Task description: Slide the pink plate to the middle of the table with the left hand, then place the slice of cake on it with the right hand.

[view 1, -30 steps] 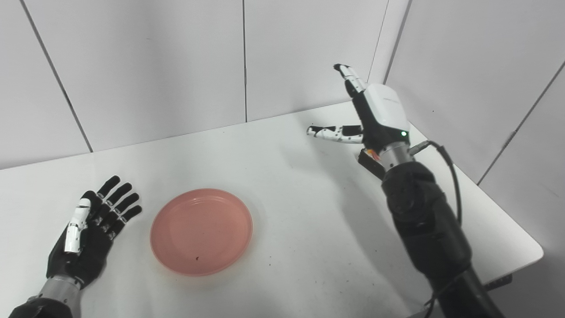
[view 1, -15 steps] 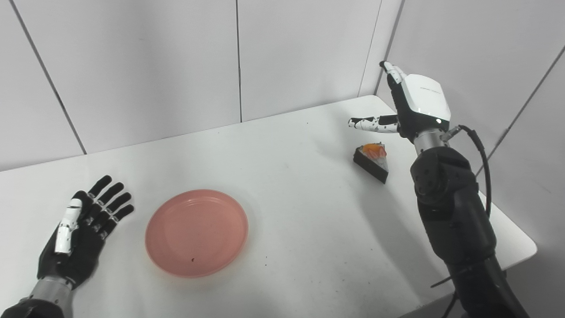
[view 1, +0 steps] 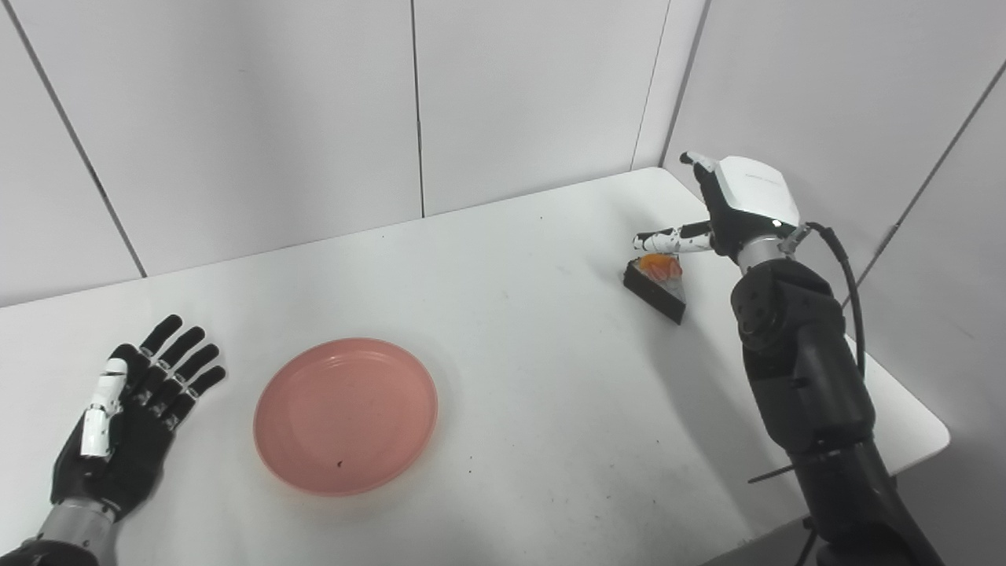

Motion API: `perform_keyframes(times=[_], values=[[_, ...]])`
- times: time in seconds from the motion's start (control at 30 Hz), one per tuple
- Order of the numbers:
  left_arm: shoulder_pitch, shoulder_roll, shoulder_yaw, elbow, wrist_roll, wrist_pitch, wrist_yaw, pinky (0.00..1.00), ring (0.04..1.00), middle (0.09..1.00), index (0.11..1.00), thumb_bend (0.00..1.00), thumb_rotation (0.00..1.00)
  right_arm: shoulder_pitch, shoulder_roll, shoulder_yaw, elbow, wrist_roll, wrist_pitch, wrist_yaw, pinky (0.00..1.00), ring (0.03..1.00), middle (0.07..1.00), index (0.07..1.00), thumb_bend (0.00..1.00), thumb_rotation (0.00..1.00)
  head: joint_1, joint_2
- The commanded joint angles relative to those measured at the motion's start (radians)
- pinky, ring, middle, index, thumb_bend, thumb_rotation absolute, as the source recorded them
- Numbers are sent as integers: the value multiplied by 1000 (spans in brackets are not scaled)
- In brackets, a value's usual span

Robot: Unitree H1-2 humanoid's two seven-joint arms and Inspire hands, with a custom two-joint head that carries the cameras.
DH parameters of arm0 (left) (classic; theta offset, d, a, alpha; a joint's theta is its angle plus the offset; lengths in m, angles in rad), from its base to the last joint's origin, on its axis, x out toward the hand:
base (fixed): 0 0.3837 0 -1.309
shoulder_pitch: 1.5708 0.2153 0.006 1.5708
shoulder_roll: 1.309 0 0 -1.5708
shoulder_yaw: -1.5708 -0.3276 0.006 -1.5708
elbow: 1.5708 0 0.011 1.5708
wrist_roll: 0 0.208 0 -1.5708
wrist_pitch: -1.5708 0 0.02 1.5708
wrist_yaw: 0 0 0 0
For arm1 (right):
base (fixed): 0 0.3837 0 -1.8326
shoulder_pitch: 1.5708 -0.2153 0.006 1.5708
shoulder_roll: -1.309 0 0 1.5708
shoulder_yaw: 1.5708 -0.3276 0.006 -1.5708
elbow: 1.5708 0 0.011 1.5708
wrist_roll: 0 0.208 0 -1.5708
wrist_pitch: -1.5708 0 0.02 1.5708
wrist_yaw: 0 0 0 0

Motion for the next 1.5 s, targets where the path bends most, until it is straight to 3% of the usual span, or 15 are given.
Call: perform_keyframes(times=[0.0,0.2,0.7,1.07,1.47], values=[[52,19,-6,50,23,67,21,824,848,872,861,446,852,-44,-47,10,2,20,-5,-40,614,820,881,868,935,544,0,0],[56,18,-6,31,26,75,32,825,853,876,867,451,828,-61,-60,62,93,86,-7,-85,642,844,893,864,917,531,-3,5],[64,29,-15,10,25,87,30,831,857,880,874,438,858,-116,-75,158,240,133,2,-155,656,834,885,860,930,539,-3,17],[66,35,-16,11,23,88,26,830,854,876,871,446,865,-157,-84,177,318,126,4,-139,638,821,884,851,934,504,-4,31],[80,37,-22,-34,23,111,27,828,855,875,875,456,864,-184,-103,183,338,86,4,-54,635,834,913,859,881,455,4,47]])
